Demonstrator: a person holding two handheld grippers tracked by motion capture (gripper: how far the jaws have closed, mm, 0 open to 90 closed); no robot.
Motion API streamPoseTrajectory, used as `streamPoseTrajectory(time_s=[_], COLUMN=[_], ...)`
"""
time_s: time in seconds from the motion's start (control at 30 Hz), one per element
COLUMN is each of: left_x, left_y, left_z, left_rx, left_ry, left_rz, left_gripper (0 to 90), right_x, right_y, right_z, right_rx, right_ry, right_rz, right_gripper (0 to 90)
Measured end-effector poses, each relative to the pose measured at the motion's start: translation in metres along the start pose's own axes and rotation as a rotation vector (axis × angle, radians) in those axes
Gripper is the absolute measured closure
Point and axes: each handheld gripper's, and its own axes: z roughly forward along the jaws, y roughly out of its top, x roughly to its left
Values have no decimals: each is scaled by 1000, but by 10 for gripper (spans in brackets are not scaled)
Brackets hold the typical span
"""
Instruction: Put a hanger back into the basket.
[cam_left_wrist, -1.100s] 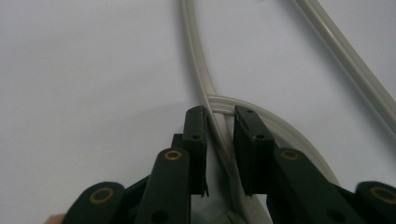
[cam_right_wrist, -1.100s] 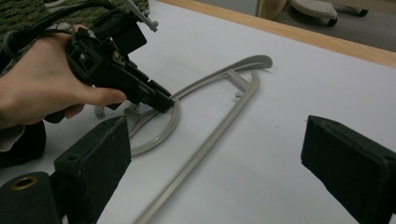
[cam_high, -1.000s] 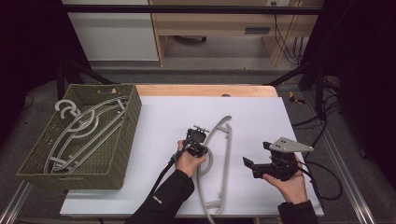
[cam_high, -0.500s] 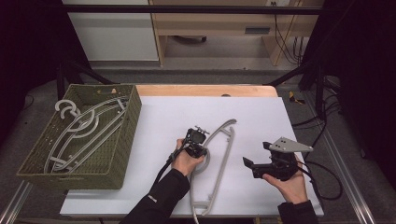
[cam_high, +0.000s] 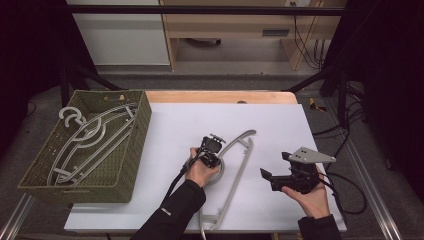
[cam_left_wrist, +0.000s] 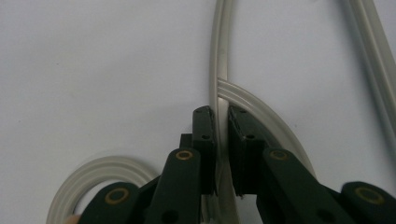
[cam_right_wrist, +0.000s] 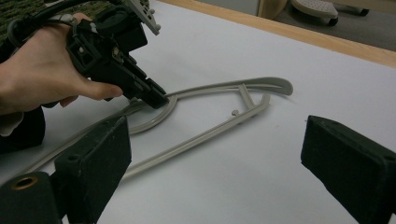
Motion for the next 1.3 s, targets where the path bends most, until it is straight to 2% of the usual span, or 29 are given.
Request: streamPoseTrajectory(time_s=[0.13,0.17,0.23,0.3,0.37,0.43,0.47,0.5,0.57,0.6,0.7,0.8,0.83,0.87,0.9,0.97,1.0,1.07,1.13,1.17,1.2,1.27,1.3], left_x=[0,2,3,5,7,8,9,9,10,12,13,16,16,17,17,19,19,21,23,26,26,29,31], left_y=[-1,0,0,2,3,3,2,2,2,1,0,0,0,0,0,1,1,3,4,6,6,7,8], left_z=[-6,-14,-19,-29,-44,-49,-59,-59,-68,-75,-81,-97,-97,-105,-105,-121,-121,-139,-145,-156,-156,-167,-173], left_rx=[-14,-37,-48,-68,-93,-102,-113,-113,-120,-126,-135,-143,-143,-154,-154,-174,-174,-192,-194,-205,-205,-220,-215], left_ry=[-1,-22,-31,-17,-28,-30,-21,-21,1,-1,4,16,16,20,20,25,25,34,38,34,34,35,40], left_rz=[22,21,23,47,63,73,103,103,133,150,163,183,183,191,191,202,202,217,225,230,230,234,253], left_gripper=[822,824,828,830,833,834,835,836,836,836,836,836,835,836,836,836,836,835,836,836,835,835,835], right_x=[0,0,0,0,-1,-1,-1,-1,-1,-2,-2,-3,-3,-3,-3,-3,-3,-4,-3,-4,-4,-4,-4], right_y=[0,0,0,0,0,0,1,1,1,1,1,1,1,1,1,1,1,1,1,2,2,2,2], right_z=[0,0,-1,-1,-3,-3,-4,-4,-4,-5,-5,-7,-7,-7,-7,-8,-8,-9,-9,-9,-10,-10,-10], right_rx=[4,2,-1,-2,-6,-7,-9,-9,-11,-11,-17,-19,-19,-22,-22,-23,-23,-25,-27,-28,-29,-30,-30], right_ry=[0,-3,-2,-3,-1,0,-2,-2,-4,-3,-1,-3,-3,-3,-3,-5,-5,-4,-7,-5,-5,-6,-6], right_rz=[5,7,7,7,6,10,8,8,13,12,14,12,12,14,14,14,14,14,18,17,17,20,20], right_gripper=[89,89,89,89,89,89,90,90,90,90,90,90,90,90,90,91,91,91,91,91,91,91,91])
